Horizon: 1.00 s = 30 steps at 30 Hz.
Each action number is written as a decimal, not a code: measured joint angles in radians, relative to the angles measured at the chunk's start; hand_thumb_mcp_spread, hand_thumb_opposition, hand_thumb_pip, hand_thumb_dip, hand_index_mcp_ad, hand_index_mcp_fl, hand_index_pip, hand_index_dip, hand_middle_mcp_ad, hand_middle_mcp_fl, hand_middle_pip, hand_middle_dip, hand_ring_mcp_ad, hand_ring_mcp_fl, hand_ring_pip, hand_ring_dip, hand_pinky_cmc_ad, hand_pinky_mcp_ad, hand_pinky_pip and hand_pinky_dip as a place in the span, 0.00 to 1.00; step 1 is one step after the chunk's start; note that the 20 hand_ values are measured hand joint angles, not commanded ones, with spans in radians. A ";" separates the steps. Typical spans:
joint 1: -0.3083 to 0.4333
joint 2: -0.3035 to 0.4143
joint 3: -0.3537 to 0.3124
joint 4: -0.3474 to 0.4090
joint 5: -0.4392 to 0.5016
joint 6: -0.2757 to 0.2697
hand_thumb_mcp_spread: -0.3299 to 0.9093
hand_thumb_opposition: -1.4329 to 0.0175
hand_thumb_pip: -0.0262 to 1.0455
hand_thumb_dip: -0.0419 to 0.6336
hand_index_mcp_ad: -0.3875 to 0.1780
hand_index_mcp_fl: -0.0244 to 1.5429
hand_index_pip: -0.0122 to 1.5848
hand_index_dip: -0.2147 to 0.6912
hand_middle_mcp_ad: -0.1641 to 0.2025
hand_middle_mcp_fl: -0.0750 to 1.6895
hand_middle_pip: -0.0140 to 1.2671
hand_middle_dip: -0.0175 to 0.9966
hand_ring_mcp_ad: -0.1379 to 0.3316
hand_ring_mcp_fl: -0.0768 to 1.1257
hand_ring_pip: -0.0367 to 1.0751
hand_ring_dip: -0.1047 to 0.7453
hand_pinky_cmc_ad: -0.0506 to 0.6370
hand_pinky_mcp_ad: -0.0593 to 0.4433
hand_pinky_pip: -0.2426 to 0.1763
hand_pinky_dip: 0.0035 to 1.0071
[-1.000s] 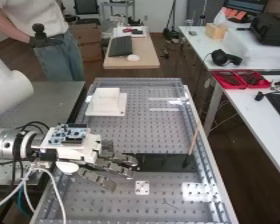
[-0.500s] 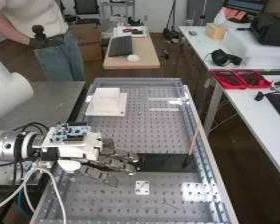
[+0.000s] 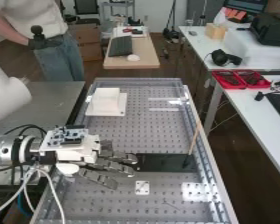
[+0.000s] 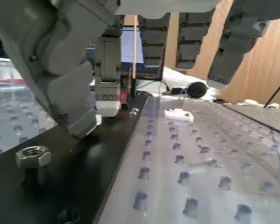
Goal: Grab the larger nut and place it in the white container
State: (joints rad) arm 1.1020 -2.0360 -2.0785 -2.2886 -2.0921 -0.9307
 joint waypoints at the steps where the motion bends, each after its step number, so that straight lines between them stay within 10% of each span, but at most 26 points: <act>1: -0.002 -0.001 -0.001 0.002 -0.003 0.001 0.50 0.40 0.78 0.32 0.31 0.02 0.98 0.24 0.63 0.05 0.10 0.15 0.60 0.06 0.25 0.17 0.58 0.70 0.32 0.74; 30: -0.019 -0.030 0.039 -0.019 -0.068 -0.012 0.50 0.41 0.78 0.33 0.30 0.02 0.98 0.24 0.63 0.05 0.10 0.14 0.60 0.06 0.27 0.17 0.56 0.70 0.32 0.75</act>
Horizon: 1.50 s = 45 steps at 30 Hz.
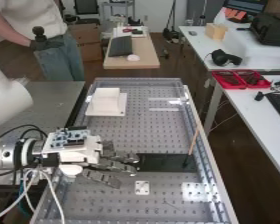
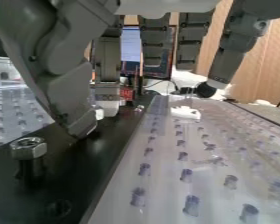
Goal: Grab the larger nut and place it in the white container
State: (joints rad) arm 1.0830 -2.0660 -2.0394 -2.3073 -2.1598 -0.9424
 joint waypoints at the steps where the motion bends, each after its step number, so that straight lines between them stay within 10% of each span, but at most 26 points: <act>1: 0.000 -0.001 0.002 0.000 -0.002 0.000 0.50 0.41 0.78 0.33 0.30 0.02 0.98 0.24 0.63 0.05 0.10 0.14 0.60 0.06 0.27 0.17 0.56 0.70 0.32 0.75; 45: -0.004 -0.011 0.026 -0.047 -0.035 -0.018 0.53 0.41 0.85 0.33 0.32 0.02 0.99 0.21 0.63 0.05 0.10 0.14 0.59 0.06 0.27 0.17 0.53 0.67 0.32 0.75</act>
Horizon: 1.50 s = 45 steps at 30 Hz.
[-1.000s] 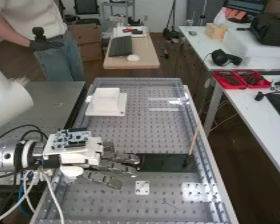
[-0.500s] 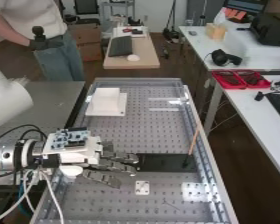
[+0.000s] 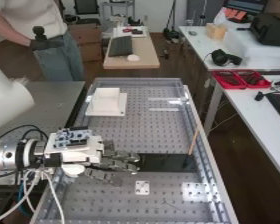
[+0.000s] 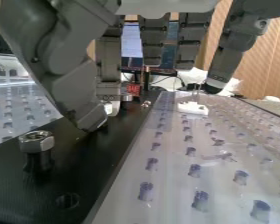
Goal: Grab the larger nut and place it in the white container
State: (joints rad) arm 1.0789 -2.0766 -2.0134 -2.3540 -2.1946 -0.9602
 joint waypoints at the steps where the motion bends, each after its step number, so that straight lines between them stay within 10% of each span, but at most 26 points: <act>1: 0.000 0.000 0.001 -0.002 0.000 -0.001 0.53 0.41 0.85 0.33 0.32 0.02 0.99 0.21 0.63 0.05 0.10 0.14 0.59 0.06 0.27 0.17 0.53 0.67 0.32 0.75; 19: -0.002 0.004 -0.010 0.022 -0.004 0.018 0.52 0.40 0.83 0.32 0.33 0.10 0.97 0.18 0.63 0.05 0.10 0.14 0.59 0.06 0.27 0.17 0.53 0.67 0.32 0.75; 26: 0.004 0.017 -0.045 0.046 0.003 0.024 0.54 0.40 0.83 0.32 0.53 0.10 0.96 0.13 0.62 0.05 0.10 0.14 0.57 0.06 0.27 0.17 0.53 0.67 0.32 0.75; 45: 0.005 0.010 -0.016 0.034 -0.002 0.030 0.54 0.40 0.82 0.32 0.40 0.18 0.96 0.11 0.63 0.05 0.10 0.14 0.58 0.06 0.27 0.17 0.52 0.67 0.32 0.75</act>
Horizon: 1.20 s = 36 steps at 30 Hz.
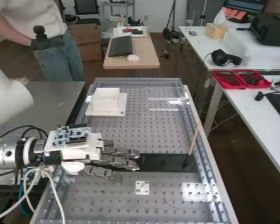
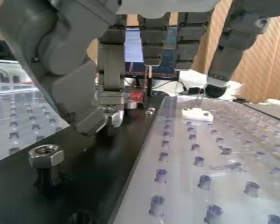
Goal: Grab the larger nut and place it in the white container
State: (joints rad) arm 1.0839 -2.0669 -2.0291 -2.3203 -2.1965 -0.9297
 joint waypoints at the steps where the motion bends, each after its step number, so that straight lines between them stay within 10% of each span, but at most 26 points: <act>1: 0.000 0.000 0.001 0.001 0.000 0.002 0.54 0.40 0.82 0.32 0.40 0.18 0.96 0.11 0.63 0.05 0.10 0.14 0.58 0.06 0.27 0.17 0.52 0.67 0.32 0.75; 21: 0.044 0.068 -0.015 0.020 -0.008 0.038 0.54 0.40 0.81 0.32 0.40 0.18 0.96 0.11 0.64 0.05 0.10 0.14 0.57 0.06 0.27 0.17 0.52 0.66 0.32 0.75; 36: 0.247 0.212 -0.107 -0.001 0.053 0.092 0.54 0.40 0.80 0.32 0.40 0.18 0.96 0.13 0.63 0.05 0.10 0.14 0.56 0.06 0.26 0.17 0.52 0.64 0.32 0.75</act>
State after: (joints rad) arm 1.3314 -1.8546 -2.1363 -2.3209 -2.1435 -0.8382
